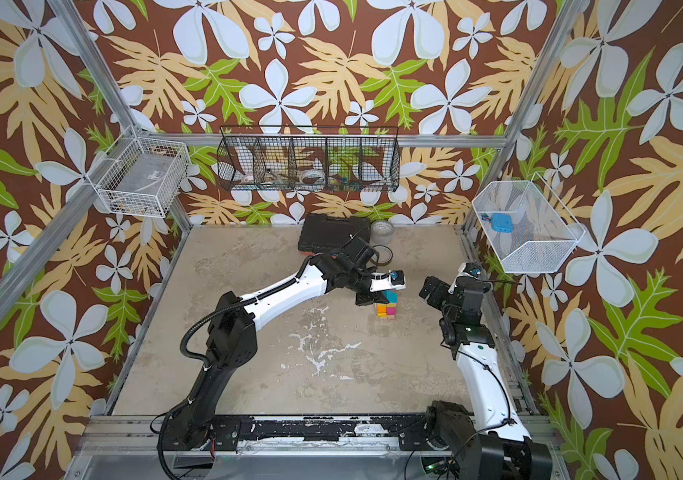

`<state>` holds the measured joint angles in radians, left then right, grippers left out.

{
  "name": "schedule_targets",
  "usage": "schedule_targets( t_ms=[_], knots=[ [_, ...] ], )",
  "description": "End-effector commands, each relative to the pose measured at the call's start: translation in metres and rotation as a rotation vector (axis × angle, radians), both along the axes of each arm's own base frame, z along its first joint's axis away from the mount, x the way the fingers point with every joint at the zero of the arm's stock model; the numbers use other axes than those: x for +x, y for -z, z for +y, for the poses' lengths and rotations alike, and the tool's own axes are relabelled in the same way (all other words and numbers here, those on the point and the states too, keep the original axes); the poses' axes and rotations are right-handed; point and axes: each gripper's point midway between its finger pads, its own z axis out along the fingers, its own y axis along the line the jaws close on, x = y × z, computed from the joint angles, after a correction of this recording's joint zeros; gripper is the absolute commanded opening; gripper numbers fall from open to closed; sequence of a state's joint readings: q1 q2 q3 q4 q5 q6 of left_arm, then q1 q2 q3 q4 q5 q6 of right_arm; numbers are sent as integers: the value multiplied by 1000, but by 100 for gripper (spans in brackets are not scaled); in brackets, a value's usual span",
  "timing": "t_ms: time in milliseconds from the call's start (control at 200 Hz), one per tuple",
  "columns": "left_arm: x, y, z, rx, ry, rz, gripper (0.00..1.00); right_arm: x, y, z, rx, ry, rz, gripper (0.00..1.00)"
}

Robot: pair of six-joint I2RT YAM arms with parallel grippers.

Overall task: Build the wood block tower
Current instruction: 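Move the teal triangle over the red block while the right gripper draws back, then lower the teal triangle onto the red block and open the left gripper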

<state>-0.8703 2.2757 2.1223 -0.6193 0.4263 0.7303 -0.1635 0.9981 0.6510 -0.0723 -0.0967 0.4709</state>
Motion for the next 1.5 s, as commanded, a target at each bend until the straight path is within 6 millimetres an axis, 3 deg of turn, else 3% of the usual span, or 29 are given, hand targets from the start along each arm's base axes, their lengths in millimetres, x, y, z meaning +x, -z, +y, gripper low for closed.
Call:
schedule_targets(
  t_ms=[0,466,906,1287,1497],
  knots=[
    [-2,9,1,33,0,46,0,4,-7,-3,-2,12,-30,98],
    [13,23,-9,27,-52,53,0,8,-3,0,7,-6,-14,98],
    [30,35,-6,33,-102,47,0,10,-1,1,10,-11,-9,98],
    [32,32,-8,22,-112,43,0,11,2,1,15,-15,0,98],
    [32,33,-9,20,-110,47,5,12,3,1,16,-15,1,98]
  ],
)
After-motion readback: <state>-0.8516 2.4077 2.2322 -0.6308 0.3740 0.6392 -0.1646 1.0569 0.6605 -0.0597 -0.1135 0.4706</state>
